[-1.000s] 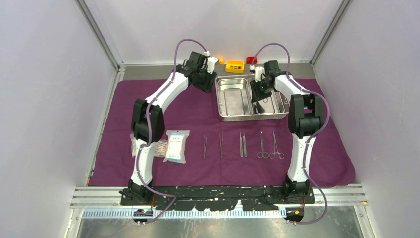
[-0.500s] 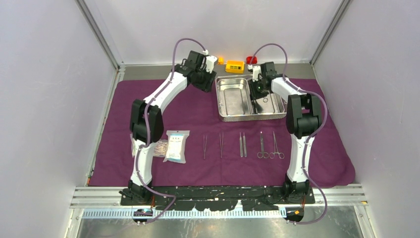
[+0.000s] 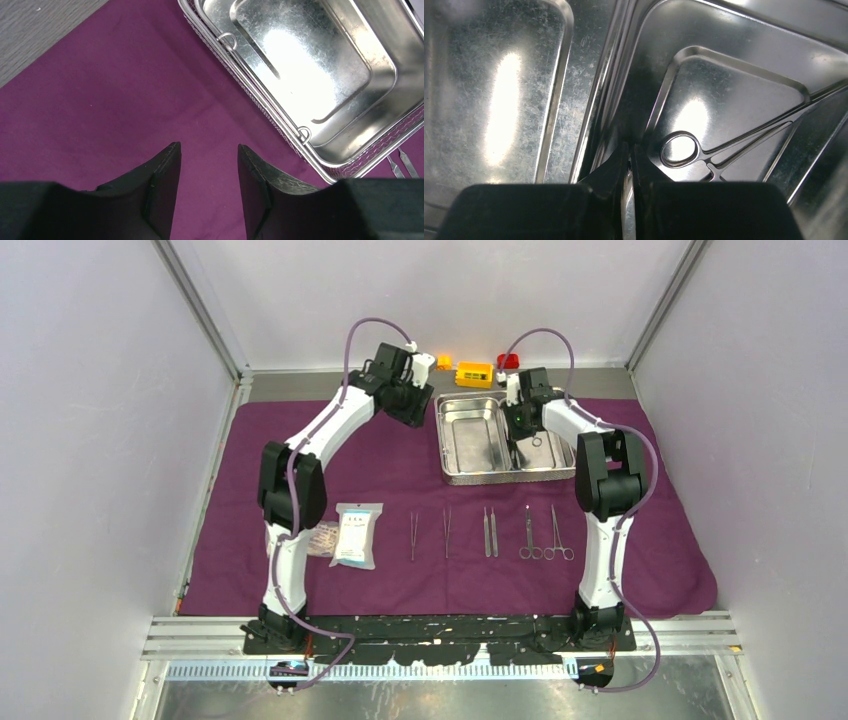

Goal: Open and lay out the surgical kit
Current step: Pick up the medical item from the container, then place the medical item in the surgical kit.

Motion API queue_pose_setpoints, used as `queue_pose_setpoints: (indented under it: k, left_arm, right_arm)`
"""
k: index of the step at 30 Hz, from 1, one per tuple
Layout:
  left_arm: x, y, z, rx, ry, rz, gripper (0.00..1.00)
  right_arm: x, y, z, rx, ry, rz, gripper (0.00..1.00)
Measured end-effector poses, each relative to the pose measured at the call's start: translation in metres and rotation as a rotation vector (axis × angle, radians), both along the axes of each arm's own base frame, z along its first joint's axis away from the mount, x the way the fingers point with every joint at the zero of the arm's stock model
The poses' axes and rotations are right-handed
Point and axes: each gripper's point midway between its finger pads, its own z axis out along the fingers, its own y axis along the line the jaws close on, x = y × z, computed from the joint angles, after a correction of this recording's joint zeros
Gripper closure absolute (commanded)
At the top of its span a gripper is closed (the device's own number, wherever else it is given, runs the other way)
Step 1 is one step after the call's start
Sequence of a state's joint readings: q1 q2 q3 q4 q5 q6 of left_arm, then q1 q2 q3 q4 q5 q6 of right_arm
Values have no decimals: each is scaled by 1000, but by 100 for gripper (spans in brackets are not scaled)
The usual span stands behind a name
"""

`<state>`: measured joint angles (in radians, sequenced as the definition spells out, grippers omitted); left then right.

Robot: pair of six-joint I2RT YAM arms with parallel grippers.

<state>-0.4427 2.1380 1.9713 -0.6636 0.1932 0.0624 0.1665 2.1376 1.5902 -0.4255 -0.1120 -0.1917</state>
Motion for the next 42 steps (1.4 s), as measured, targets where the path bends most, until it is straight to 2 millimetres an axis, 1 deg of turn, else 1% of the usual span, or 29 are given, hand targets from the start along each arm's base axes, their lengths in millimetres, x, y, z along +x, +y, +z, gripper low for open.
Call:
queue_pose_setpoints:
  k: [6, 12, 16, 18, 22, 26, 28, 33, 35, 38, 40, 42]
  left_arm:
    - [-3, 0, -2, -4, 9, -6, 53]
    - [-6, -1, 8, -20, 1, -13, 53]
    - [-9, -4, 19, -48, -7, -15, 54]
    - [-11, -5, 26, -64, -9, -11, 54]
    - [-13, -10, 36, -108, -6, -3, 55]
    - [-15, -16, 40, -155, 12, 10, 55]
    - [-17, -19, 41, -173, 25, 12, 55]
    - [-26, -33, 46, -201, 39, -10, 55]
    - [-33, -43, 51, -222, 47, -33, 55]
    - [-48, -65, 66, -288, 73, -75, 55]
    - [-58, -80, 80, -353, 98, -100, 54]
    - [-70, -94, 94, -426, 134, -122, 54]
  right_arm:
    - [0, -2, 1, -7, 0, -18, 99]
    - [-7, -6, 3, -13, 26, -31, 99]
    - [-11, -17, 9, -28, 42, -55, 100]
    - [-8, -24, 16, -33, 36, -71, 99]
    - [2, -35, 44, -38, -17, -100, 100]
    - [15, -44, 83, -39, -105, -127, 99]
    - [20, -45, 102, -35, -145, -135, 99]
    - [30, -42, 139, -1, -216, -155, 100]
    - [29, -39, 152, 25, -233, -162, 99]
    - [21, -32, 173, 80, -252, -165, 99]
    - [13, -25, 187, 128, -269, -158, 99]
    - [0, -18, 201, 184, -282, -153, 100]
